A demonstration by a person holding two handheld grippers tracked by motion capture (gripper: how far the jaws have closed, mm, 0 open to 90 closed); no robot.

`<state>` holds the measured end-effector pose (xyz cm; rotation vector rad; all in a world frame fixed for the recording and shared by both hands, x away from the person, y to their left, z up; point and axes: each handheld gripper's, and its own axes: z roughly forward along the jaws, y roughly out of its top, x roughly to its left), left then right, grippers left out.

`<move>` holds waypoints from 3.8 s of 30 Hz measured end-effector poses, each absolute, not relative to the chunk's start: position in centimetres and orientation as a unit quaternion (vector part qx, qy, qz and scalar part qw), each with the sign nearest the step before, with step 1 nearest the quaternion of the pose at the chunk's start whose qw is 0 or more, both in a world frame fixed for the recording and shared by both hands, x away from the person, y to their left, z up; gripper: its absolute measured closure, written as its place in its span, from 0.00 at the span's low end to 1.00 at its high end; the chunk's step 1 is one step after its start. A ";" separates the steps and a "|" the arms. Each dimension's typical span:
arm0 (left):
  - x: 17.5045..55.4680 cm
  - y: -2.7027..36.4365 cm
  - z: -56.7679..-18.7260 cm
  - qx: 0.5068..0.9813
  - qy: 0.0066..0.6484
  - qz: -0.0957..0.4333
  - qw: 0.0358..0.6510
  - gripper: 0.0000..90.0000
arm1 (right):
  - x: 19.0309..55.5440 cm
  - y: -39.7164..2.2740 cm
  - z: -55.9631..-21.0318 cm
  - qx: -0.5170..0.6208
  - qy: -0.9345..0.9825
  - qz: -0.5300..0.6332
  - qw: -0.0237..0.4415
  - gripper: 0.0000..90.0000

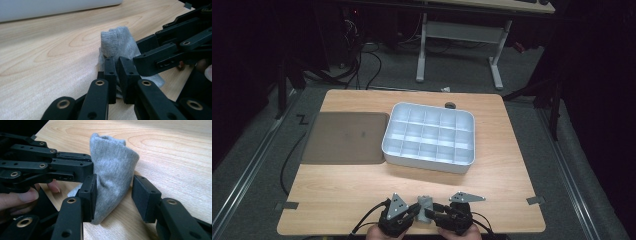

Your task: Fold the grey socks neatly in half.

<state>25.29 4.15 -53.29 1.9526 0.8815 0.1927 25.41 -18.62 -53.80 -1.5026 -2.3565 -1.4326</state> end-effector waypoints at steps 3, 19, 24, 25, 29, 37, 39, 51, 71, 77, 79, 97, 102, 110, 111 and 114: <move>25.2 4.2 -53.4 0.799 0.359 0.081 0.476 0.96 | 25.4 -18.5 -53.9 -0.476 -0.750 -0.459 0.006 0.64; 25.6 3.9 -53.6 0.798 0.358 0.077 0.478 0.99 | 25.5 -18.1 -53.9 -0.469 -0.748 -0.469 0.018 0.83; 26.1 4.1 -53.1 0.795 0.357 0.073 0.485 0.79 | 25.8 -18.6 -53.5 -0.466 -0.754 -0.462 -0.012 0.83; 26.2 4.3 -53.0 0.798 0.354 0.078 0.482 0.78 | 25.8 -18.8 -53.4 -0.469 -0.753 -0.461 -0.017 0.83; 26.2 4.4 -52.9 0.801 0.349 0.098 0.477 0.74 | 26.1 -19.7 -53.2 -0.476 -0.750 -0.458 -0.038 0.83; 26.6 5.5 -52.5 0.794 0.354 0.123 0.478 0.72 | 26.5 -21.4 -52.9 -0.494 -0.741 -0.448 -0.077 0.83; 26.8 6.0 -52.4 0.792 0.357 0.131 0.478 0.71 | 26.5 -21.7 -52.8 -0.496 -0.740 -0.447 -0.083 0.83; 28.1 9.0 -51.1 0.777 0.375 0.161 0.480 0.60 | 27.0 -24.2 -52.3 -0.516 -0.732 -0.425 -0.130 0.83; 29.2 13.4 -52.0 0.758 0.409 0.175 0.478 0.51 | 27.5 -25.9 -52.1 -0.516 -0.737 -0.407 -0.157 0.82; 29.3 13.3 -52.5 0.764 0.404 0.168 0.475 0.51 | 28.2 -25.9 -51.1 -0.512 -0.758 -0.374 -0.151 0.82; 29.2 13.1 -52.5 0.767 0.397 0.170 0.475 0.51 | 28.4 -25.7 -50.6 -0.505 -0.773 -0.352 -0.156 0.82; 29.4 13.2 -52.3 0.773 0.394 0.154 0.472 0.49 | 29.6 -24.7 -48.4 -0.468 -0.839 -0.236 -0.146 0.82; 29.3 13.1 -52.3 0.774 0.393 0.154 0.473 0.49 | 29.7 -24.4 -47.9 -0.454 -0.855 -0.207 -0.143 0.82; 29.3 12.9 -52.4 0.778 0.389 0.154 0.469 0.49 | 30.3 -24.1 -47.2 -0.433 -0.876 -0.159 -0.139 0.82; 29.3 12.9 -52.4 0.779 0.389 0.154 0.468 0.49 | 30.4 -24.1 -47.1 -0.430 -0.879 -0.153 -0.138 0.82; 29.3 12.9 -52.5 0.779 0.388 0.154 0.468 0.49 | 30.7 -24.0 -47.0 -0.426 -0.884 -0.139 -0.132 0.82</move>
